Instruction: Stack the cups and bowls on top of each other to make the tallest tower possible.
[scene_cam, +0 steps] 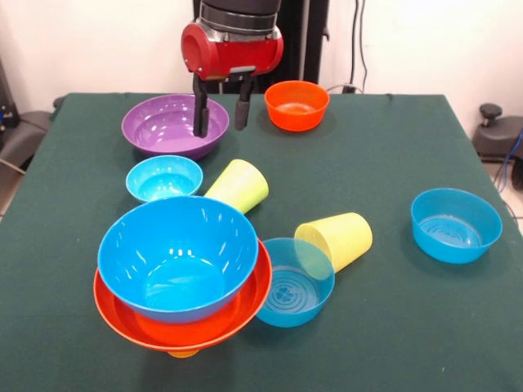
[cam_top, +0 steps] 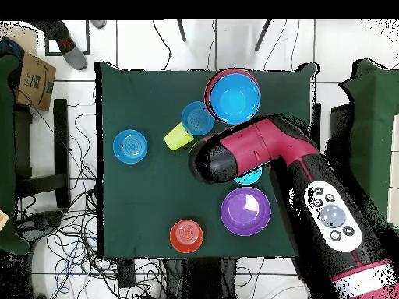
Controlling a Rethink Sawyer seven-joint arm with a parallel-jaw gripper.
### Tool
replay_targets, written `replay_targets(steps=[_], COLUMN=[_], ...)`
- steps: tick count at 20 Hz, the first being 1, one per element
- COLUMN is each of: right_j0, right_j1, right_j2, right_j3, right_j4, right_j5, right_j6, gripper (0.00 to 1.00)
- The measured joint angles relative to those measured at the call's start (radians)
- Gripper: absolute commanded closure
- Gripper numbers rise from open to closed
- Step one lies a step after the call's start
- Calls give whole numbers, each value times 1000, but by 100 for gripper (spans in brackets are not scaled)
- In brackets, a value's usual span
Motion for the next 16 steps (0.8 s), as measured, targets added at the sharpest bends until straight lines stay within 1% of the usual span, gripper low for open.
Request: replay_targets(steps=[4,7,9,14,16], right_j0=[-49,-67,-75,-54,-49], right_j1=[5,12,19,22,22], right_j2=[47,59,59,33,29], right_j3=[0,0,1,37,46], right_j4=[69,82,77,3,-13], right_j5=[20,21,21,-19,-31], right_j6=[-22,-38,-49,-50,-50], gripper=[0,0,0,0,0])
